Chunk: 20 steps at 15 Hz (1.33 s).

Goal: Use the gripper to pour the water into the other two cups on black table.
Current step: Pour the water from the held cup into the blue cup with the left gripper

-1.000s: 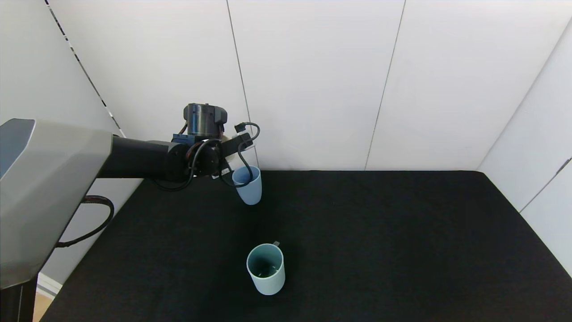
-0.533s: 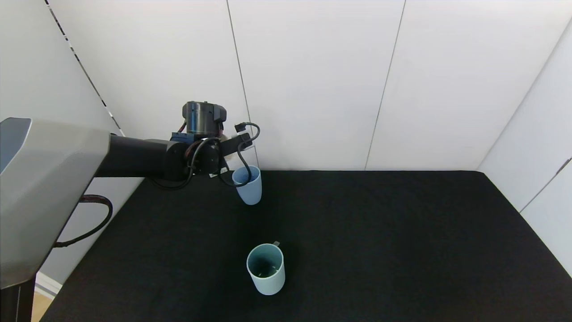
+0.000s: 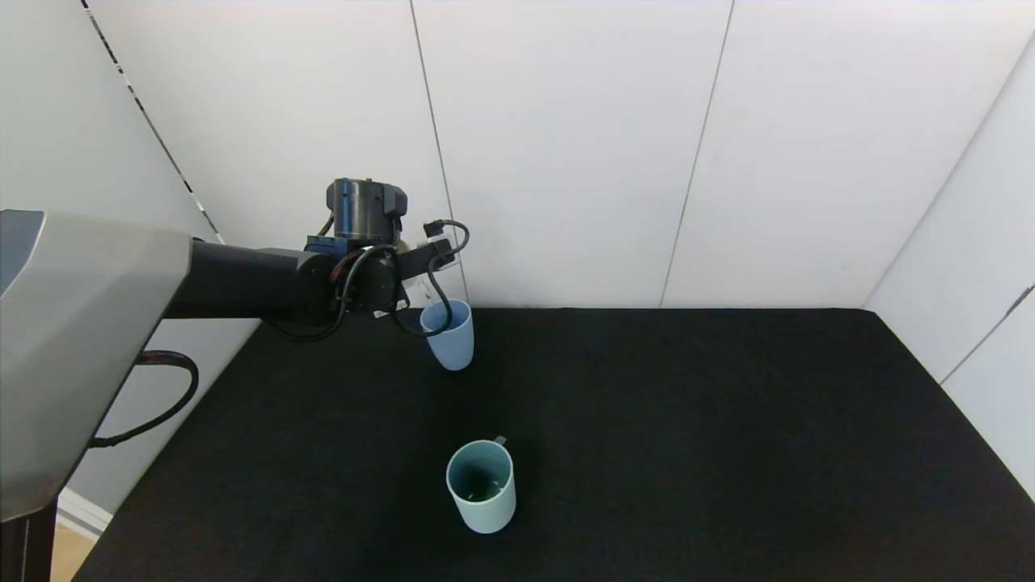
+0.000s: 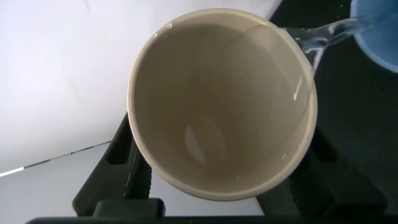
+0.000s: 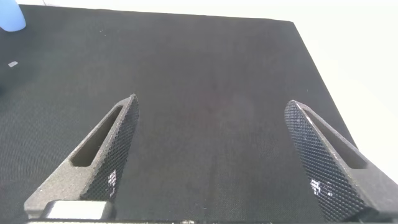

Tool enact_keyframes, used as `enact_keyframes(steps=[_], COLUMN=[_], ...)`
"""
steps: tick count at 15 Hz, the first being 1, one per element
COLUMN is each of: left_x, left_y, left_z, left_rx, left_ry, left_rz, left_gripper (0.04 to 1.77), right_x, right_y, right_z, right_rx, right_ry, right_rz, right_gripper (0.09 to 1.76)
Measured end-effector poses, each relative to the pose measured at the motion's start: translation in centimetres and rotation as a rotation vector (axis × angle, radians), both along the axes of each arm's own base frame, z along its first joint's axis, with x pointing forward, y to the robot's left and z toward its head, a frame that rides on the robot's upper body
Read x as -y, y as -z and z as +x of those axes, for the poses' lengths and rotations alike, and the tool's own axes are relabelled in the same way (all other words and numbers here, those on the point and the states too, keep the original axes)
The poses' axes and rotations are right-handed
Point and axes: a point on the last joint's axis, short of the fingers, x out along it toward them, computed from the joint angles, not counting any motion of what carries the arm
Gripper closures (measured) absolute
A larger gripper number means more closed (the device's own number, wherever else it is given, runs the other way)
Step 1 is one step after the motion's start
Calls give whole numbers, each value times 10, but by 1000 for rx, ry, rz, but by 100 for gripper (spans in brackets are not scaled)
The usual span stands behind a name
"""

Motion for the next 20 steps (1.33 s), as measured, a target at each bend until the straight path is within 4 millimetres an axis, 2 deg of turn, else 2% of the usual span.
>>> enact_keyframes(steps=[10,15,20], left_x=[0,2,11], left_y=[-1,10,0], left_z=[-1,-6,-21], left_rx=[42,53,97], left_ry=[-7,-38,-45], left_rz=[-34,-177,-372], left_gripper=[60,60,60], right_x=[0,0,0], right_y=[0,0,0], right_z=[0,0,0], right_rx=[0,0,0], right_ry=[1,0,0], right_rz=[0,-1,0], right_gripper=[14,14,14])
